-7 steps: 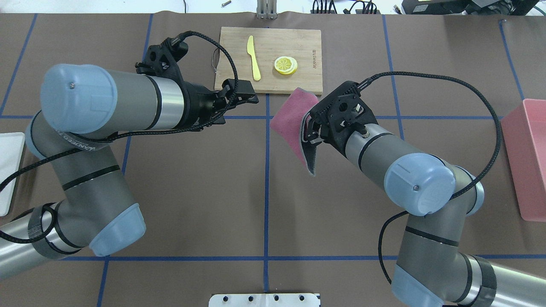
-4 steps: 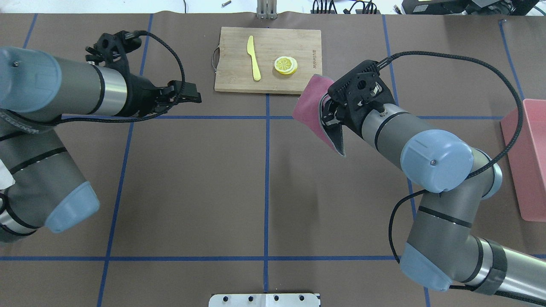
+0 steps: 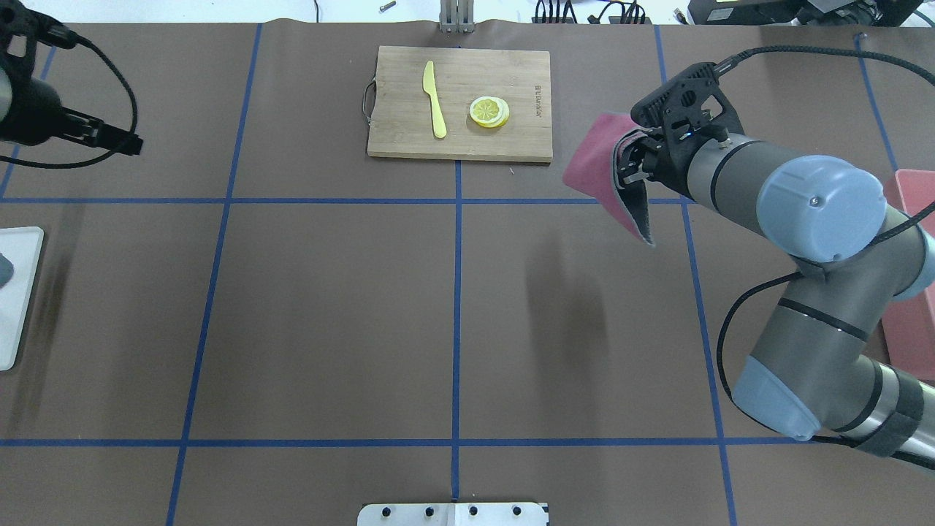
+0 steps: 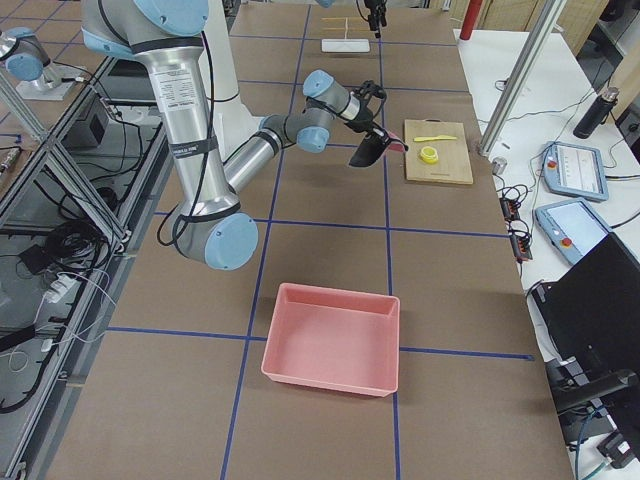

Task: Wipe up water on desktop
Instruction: 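Lower the pink cloth with the right gripper onto the table near the bin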

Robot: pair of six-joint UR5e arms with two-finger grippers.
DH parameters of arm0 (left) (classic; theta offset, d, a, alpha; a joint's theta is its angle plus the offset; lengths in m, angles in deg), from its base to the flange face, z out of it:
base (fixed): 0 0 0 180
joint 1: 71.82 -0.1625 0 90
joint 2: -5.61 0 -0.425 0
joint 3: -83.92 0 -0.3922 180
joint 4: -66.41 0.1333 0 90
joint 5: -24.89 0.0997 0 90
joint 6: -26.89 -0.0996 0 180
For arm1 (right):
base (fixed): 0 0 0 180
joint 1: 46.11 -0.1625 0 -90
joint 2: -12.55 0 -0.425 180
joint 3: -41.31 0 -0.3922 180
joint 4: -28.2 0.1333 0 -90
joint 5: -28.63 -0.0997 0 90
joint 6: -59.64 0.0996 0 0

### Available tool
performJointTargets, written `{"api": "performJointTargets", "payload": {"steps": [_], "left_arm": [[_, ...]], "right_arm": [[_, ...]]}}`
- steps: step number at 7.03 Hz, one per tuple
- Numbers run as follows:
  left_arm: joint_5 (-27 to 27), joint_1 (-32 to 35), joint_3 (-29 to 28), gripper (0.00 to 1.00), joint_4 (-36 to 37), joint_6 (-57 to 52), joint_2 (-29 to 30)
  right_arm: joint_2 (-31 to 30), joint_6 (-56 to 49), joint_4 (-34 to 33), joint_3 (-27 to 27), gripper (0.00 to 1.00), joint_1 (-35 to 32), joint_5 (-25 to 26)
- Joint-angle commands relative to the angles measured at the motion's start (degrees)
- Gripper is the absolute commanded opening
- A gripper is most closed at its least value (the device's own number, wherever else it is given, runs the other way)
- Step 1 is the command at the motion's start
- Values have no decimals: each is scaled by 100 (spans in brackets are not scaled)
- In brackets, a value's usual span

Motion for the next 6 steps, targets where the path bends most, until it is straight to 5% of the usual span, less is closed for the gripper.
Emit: {"api": "performJointTargets", "payload": {"steps": [1, 2, 4, 6], "left_arm": [[-621, 1420, -540, 98, 335, -2477, -465], [-1078, 2220, -1162, 99, 344, -3698, -467], [-1232, 2580, -1493, 99, 326, -4238, -763], [-1231, 2571, -1686, 99, 309, -4247, -836]], "right_arm": [[-478, -7, -644, -180, 0, -323, -532], [-462, -7, -1710, -391, 0, -315, -533], [-409, 2, -3533, -787, 0, -219, -541], [-357, 954, -3725, -579, 0, 525, -506]]}}
